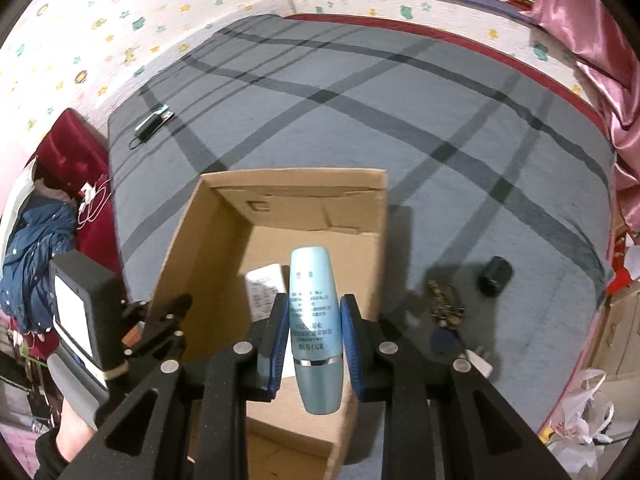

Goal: Organize rigid objects
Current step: 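Lift the lotion bottle with the right gripper and carry it over the box, then lower the bottle into the box beside the remote and release it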

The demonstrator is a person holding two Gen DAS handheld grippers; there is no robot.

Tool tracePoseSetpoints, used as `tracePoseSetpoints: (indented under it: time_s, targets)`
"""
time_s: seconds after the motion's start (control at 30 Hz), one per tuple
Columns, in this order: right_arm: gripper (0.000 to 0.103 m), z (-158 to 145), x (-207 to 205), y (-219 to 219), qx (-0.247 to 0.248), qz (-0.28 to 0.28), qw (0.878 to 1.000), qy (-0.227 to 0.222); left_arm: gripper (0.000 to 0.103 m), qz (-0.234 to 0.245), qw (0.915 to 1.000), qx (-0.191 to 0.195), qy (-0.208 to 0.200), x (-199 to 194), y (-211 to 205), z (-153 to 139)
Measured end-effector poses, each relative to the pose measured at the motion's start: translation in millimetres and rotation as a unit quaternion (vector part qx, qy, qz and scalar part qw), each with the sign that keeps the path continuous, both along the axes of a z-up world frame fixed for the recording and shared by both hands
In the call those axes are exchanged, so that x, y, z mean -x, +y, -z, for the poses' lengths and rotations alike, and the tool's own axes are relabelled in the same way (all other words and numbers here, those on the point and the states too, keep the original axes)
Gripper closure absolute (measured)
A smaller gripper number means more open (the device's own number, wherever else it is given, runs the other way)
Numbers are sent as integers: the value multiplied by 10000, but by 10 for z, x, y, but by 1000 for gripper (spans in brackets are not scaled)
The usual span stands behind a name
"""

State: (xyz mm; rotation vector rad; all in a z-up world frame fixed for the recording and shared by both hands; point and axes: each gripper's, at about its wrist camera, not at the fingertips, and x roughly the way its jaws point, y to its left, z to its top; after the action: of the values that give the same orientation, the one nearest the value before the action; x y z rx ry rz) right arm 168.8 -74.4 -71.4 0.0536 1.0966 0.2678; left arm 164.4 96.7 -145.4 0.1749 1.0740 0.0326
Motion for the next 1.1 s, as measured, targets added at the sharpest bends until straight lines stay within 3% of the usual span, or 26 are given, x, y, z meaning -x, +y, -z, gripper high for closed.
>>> tracePoseSetpoints:
  time_s: [0.47, 0.87, 1.1]
  targets:
    - [76, 553, -149, 499, 85, -212, 9991, 352, 86, -18, 10000, 54, -48, 10, 24, 22]
    - [76, 967, -303, 598, 308, -157, 9971, 685, 86, -30, 9999, 101, -54, 14, 39, 35]
    - [76, 1064, -330, 638, 380, -181, 9966, 712, 86, -29, 9999, 98, -63, 14, 33, 30]
